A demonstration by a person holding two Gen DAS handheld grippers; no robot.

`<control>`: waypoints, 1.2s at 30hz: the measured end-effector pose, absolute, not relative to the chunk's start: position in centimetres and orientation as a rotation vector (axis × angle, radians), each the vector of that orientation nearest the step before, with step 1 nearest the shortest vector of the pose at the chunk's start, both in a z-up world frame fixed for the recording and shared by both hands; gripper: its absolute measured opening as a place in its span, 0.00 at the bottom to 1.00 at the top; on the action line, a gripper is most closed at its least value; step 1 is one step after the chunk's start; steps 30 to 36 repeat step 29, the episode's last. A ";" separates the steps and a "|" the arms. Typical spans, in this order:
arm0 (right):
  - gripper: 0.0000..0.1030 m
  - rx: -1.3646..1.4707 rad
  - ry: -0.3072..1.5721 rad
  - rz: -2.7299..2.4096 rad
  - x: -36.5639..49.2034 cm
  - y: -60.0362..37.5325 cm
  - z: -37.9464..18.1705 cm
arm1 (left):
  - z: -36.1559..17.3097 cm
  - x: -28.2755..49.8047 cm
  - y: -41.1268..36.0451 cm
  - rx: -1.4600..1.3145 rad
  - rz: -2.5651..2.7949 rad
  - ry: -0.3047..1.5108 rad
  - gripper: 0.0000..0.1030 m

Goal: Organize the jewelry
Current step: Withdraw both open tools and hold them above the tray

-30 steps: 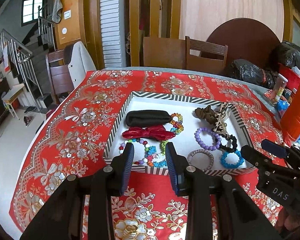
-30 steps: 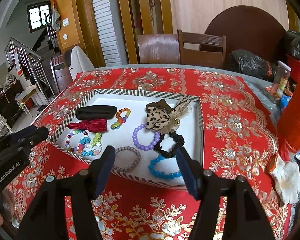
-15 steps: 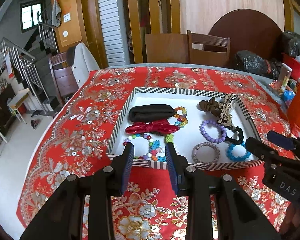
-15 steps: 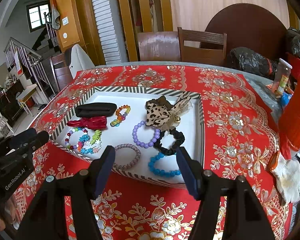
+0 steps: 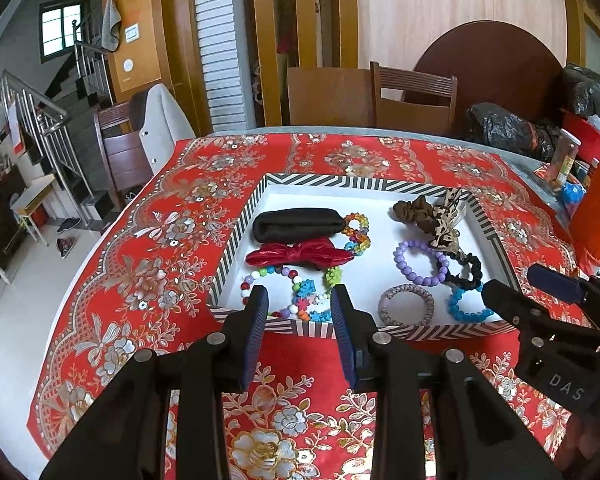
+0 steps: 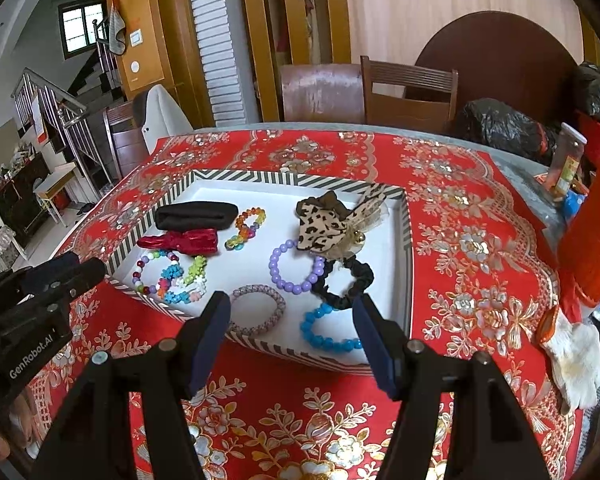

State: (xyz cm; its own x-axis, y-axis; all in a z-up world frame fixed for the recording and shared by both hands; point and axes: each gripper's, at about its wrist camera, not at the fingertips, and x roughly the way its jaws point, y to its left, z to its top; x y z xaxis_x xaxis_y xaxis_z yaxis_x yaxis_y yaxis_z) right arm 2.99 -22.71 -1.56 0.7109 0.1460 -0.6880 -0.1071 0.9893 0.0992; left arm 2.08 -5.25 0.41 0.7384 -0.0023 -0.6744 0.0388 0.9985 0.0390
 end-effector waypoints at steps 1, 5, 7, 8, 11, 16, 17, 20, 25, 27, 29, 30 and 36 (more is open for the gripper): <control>0.65 0.054 0.768 0.141 3.0 -22.7 -1.6 | 0.4 2.1 -5.3 0.051 -0.025 0.739 0.40; 0.65 0.055 0.771 0.143 3.0 -22.7 -1.6 | 0.3 2.2 -5.2 0.047 -0.034 0.744 0.40; 0.65 0.055 0.771 0.143 3.0 -22.7 -1.7 | 0.2 2.3 -5.2 0.041 -0.037 0.752 0.40; 0.65 0.055 0.772 0.144 3.0 -22.7 -1.7 | 0.2 2.3 -5.1 0.038 -0.038 0.755 0.40; 0.65 0.051 0.775 0.144 3.0 -22.7 -1.8 | 0.0 2.4 -5.1 0.036 -0.037 0.760 0.40; 0.65 0.053 0.783 0.146 3.2 -22.7 -2.0 | 0.0 2.4 -5.0 0.033 -0.042 0.757 0.40; 0.65 0.053 0.785 0.147 3.2 -22.7 -2.0 | -0.1 2.4 -5.0 0.032 -0.047 0.755 0.40; 0.65 0.054 0.789 0.148 3.2 -22.8 -2.1 | -0.2 2.5 -5.1 0.026 -0.065 0.752 0.40; 0.65 0.060 0.789 0.146 3.2 -23.1 -2.2 | -0.5 2.6 -5.2 0.013 -0.086 0.762 0.40; 0.65 0.064 0.790 0.142 3.2 -23.3 -2.2 | -0.6 2.6 -5.3 0.007 -0.096 0.766 0.40; 0.65 0.067 0.793 0.138 3.3 -23.6 -2.3 | -0.6 2.6 -5.3 0.010 -0.097 0.769 0.40; 0.65 0.067 0.793 0.138 3.3 -23.6 -2.3 | -0.6 2.6 -5.3 0.010 -0.097 0.769 0.40; 0.65 0.067 0.793 0.138 3.3 -23.6 -2.3 | -0.6 2.6 -5.3 0.010 -0.097 0.769 0.40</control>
